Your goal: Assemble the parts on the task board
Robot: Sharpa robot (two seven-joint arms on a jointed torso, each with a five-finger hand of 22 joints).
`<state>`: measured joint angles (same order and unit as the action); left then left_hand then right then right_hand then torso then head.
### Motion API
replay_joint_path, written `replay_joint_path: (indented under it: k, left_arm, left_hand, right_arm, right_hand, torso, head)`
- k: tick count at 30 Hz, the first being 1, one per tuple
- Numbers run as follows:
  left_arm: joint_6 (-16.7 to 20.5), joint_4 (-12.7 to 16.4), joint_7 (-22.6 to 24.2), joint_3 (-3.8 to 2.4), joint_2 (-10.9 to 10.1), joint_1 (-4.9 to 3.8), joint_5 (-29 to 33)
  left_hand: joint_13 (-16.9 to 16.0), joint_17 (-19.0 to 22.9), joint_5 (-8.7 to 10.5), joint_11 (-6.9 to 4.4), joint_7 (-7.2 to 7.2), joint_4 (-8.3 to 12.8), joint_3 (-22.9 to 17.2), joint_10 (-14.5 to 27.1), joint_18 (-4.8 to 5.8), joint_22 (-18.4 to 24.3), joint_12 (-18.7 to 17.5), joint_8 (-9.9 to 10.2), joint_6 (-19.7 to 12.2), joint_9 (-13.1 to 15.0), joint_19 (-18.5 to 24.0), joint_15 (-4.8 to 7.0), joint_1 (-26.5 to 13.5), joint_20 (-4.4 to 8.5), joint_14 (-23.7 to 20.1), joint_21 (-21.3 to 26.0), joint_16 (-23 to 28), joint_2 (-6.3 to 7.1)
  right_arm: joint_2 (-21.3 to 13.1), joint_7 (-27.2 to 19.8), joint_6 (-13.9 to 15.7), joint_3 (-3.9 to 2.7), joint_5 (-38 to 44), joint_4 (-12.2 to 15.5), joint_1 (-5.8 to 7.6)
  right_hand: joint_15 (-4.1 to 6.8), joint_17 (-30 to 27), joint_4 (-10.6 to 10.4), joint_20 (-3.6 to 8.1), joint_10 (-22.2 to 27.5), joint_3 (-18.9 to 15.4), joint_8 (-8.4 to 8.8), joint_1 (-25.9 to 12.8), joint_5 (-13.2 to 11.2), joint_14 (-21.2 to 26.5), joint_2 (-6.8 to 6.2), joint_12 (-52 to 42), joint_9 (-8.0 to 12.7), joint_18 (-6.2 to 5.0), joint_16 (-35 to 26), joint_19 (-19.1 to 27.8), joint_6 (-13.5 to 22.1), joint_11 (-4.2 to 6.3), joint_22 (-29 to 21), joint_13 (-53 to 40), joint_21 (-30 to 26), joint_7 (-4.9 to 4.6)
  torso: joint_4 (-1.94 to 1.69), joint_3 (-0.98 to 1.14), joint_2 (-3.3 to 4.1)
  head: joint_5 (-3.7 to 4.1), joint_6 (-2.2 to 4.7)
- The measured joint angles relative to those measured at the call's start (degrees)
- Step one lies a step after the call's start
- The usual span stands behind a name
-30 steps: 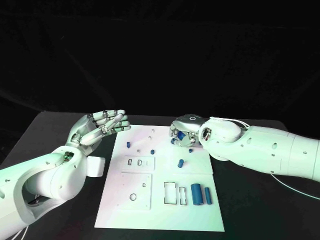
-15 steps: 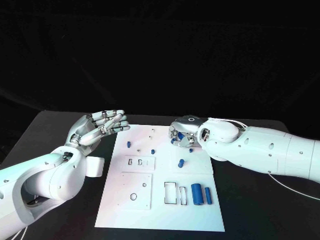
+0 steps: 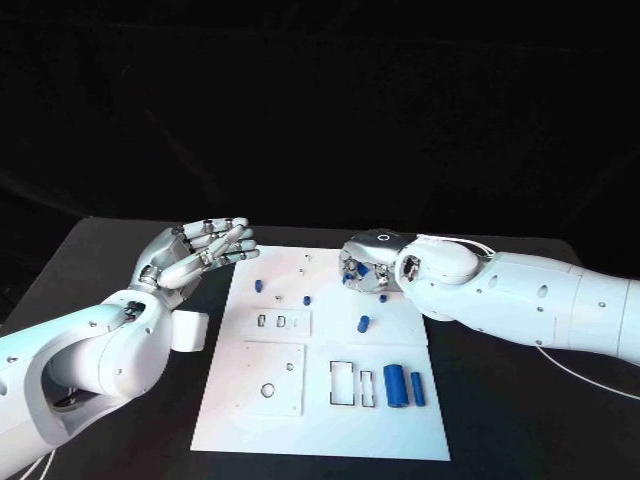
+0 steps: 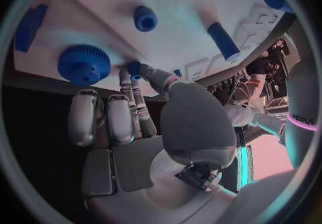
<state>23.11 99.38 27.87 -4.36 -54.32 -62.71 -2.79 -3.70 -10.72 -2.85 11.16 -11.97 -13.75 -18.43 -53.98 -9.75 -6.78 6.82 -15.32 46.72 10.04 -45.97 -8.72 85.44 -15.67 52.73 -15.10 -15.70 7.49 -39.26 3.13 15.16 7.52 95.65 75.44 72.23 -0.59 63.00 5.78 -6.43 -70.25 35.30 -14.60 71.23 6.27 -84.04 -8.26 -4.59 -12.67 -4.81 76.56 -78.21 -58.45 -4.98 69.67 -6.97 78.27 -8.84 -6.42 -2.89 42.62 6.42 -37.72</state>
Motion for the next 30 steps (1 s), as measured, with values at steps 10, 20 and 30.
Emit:
replay_joint_path:
  k: [10, 20, 30]
  left_arm:
    - [-0.05, -0.40, -0.07, 0.00, 0.31, 0.00, 0.02]
    - [-0.12, -0.51, -0.18, 0.00, 0.54, 0.01, 0.03]
    - [-0.25, -0.61, -0.33, 0.00, 0.97, 0.01, 0.04]
  left_hand:
    - [0.00, 0.00, 0.00, 0.00, 0.00, 0.00, 0.00, 0.00, 0.00, 0.05, 0.00, 0.22, 0.00, 0.01, 0.00, 0.00, 0.00, 0.00, 0.00, 0.00, 0.00, 0.00]
    - [0.00, 0.01, 0.00, 0.00, 0.00, 0.00, 0.00, 0.00, 0.00, 0.05, 0.00, 0.22, 0.00, 0.01, 0.00, 0.00, 0.00, 0.00, 0.00, 0.00, 0.00, 0.00]
    - [-0.01, -0.04, 0.00, 0.00, 0.00, 0.00, 0.00, 0.00, 0.01, 0.04, 0.00, 0.22, 0.00, -0.05, 0.00, 0.00, 0.00, 0.00, 0.00, 0.00, 0.00, 0.00]
  right_arm:
    - [-0.39, -0.06, 2.97, 0.10, 0.04, 0.93, -0.26]
    - [1.05, 0.04, 9.95, -0.02, 0.05, 0.66, -0.28]
    - [4.78, -0.03, 14.53, -0.20, -1.42, -3.06, -0.19]
  right_hand:
    - [0.92, 0.37, 0.46, 0.78, -0.91, 0.77, -2.23, 1.03, -0.45, -0.09, 1.03, -1.04, -2.02, -0.01, 0.43, -0.78, -1.83, -0.54, 2.26, -0.33, 1.43, 0.96]
    - [1.13, 0.29, 0.94, 0.78, -0.91, 1.24, -2.62, 1.40, -0.38, 0.11, 1.40, -1.04, -2.57, -0.01, 0.44, -0.78, -1.82, -0.55, 2.43, -0.33, 1.43, 0.96]
    - [1.13, 0.01, 0.95, 0.99, -0.91, 1.24, -2.62, 1.40, -0.21, 0.11, 1.40, -1.03, -2.80, -0.01, 0.65, -0.98, -1.82, -0.55, 2.52, -0.33, 1.43, 0.96]
  torso:
    - [-0.01, -0.06, 0.04]
    - [-0.18, -0.03, 0.08]
    - [-0.30, -0.10, 0.13]
  head:
    - [0.27, 0.08]
    - [0.31, 0.49]
    - [0.35, 0.99]
